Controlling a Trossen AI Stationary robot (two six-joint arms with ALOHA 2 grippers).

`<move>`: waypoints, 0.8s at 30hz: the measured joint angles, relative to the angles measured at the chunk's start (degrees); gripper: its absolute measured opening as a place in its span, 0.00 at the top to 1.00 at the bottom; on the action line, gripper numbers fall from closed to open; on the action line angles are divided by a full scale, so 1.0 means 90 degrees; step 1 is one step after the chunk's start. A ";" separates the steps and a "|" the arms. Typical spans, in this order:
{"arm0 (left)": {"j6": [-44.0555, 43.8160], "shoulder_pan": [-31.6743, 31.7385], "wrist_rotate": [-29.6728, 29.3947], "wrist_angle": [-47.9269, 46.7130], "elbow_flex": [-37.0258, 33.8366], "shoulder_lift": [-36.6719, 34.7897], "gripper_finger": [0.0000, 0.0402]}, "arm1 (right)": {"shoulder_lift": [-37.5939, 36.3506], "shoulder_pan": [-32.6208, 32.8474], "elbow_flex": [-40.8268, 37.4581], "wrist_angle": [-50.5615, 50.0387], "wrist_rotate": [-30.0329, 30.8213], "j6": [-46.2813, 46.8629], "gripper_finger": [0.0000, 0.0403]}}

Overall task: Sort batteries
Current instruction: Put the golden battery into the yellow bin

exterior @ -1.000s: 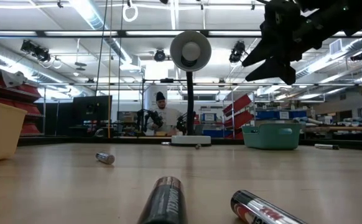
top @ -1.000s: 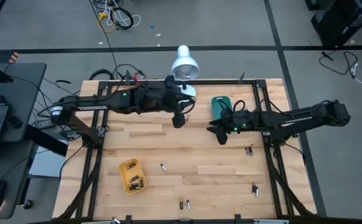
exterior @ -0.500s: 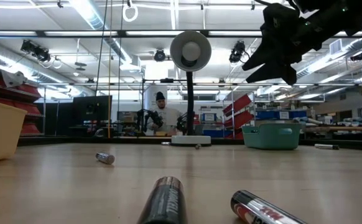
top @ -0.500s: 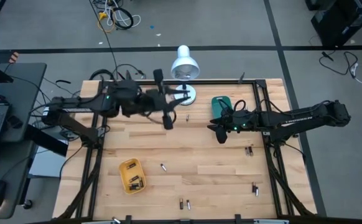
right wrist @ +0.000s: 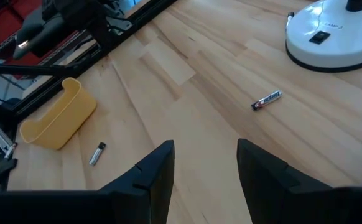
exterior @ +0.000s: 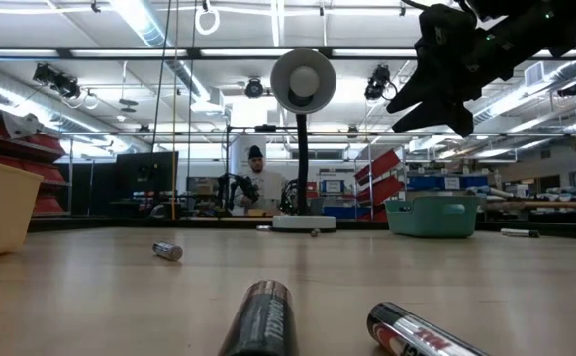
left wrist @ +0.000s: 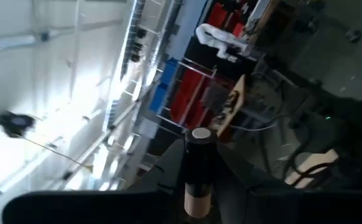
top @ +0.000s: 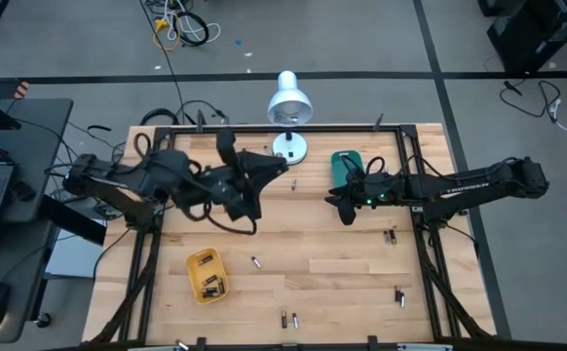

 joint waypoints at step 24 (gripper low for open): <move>-0.3150 0.0005 -0.0433 -0.0650 0.0003 -0.0010 0.83 | 0.0000 0.0000 0.0000 0.0002 -0.0007 0.0516 0.61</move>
